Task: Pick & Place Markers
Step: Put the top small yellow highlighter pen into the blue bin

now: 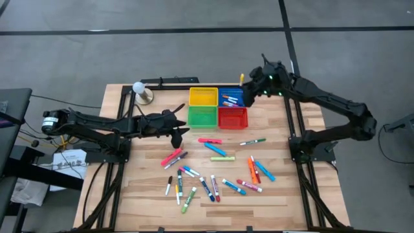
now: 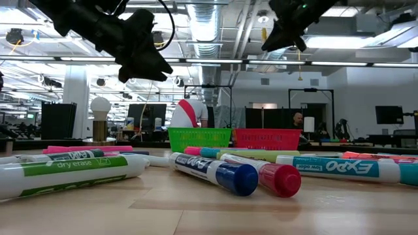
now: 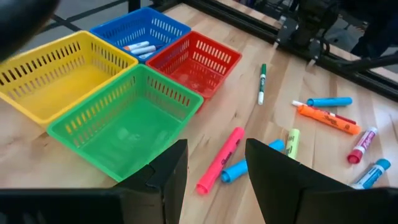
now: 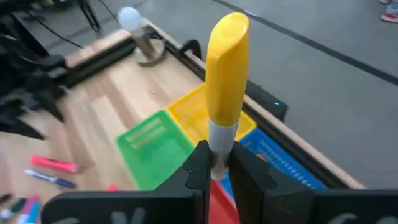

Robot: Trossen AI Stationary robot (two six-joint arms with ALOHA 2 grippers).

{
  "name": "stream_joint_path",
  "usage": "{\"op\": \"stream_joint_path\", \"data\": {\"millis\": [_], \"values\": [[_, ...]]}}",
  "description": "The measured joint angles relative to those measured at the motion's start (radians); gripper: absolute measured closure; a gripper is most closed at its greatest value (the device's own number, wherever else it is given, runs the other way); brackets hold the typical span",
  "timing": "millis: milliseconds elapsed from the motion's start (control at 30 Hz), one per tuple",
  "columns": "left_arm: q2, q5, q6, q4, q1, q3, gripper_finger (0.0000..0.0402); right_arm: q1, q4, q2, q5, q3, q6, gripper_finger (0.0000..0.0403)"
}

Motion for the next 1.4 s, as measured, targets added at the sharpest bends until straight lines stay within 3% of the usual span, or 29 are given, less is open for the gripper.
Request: {"op": "stream_joint_path", "data": {"millis": [300,1033,1400], "values": [[0.0,-0.001,0.0,0.049,0.041,0.0,0.024,-0.087,-0.117,0.202,-0.003,0.108,-0.131,0.0363],[0.0,-0.008,0.0,0.079,0.06,0.0,0.024,-0.121,-0.132,0.579,0.004,0.115,-0.33,0.0364],[0.0,-0.007,0.0,0.087,0.06,0.0,0.024,-0.143,-0.211,0.721,0.015,0.265,-0.397,0.0362]]}}
